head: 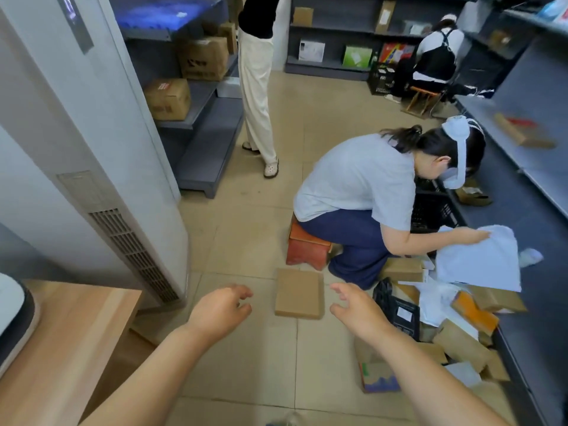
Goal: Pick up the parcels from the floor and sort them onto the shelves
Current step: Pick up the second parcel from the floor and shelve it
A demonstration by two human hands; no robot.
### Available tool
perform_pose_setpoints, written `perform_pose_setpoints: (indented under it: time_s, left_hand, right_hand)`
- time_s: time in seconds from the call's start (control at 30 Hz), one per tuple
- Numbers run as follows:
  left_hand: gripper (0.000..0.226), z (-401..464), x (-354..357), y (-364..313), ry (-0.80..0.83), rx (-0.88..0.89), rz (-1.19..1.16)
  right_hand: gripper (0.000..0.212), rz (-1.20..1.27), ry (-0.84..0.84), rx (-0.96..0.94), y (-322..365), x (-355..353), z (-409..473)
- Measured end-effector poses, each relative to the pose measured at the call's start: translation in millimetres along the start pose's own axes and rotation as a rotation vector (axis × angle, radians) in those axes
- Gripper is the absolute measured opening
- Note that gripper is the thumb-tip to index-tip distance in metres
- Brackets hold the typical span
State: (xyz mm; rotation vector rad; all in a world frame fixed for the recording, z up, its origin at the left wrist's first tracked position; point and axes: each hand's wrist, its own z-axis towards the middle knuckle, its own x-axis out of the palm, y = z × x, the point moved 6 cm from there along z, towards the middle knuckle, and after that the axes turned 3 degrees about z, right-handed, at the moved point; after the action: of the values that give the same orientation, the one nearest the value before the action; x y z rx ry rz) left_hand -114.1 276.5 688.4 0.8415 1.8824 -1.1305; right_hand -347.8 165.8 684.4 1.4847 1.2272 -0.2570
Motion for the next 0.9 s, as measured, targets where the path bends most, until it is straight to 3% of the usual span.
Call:
perform_pose_setpoints:
  time_s: [0.23, 0.6, 0.9]
  left_hand:
    - [0.036, 86, -6, 9, 0.021, -0.037, -0.071]
    - [0.04, 248, 15, 34, 0.204, 0.034, -0.118]
    - [0.046, 361, 121, 50, 0.271, -0.057, -0.163]
  right_hand:
    - [0.049, -0.041, 0.076, 0.045, -5, -3, 92]
    - [0.044, 0.03, 0.112, 0.251, -27, 26, 219]
    - [0.047, 0.059, 0.129, 0.32, -113, 82, 322]
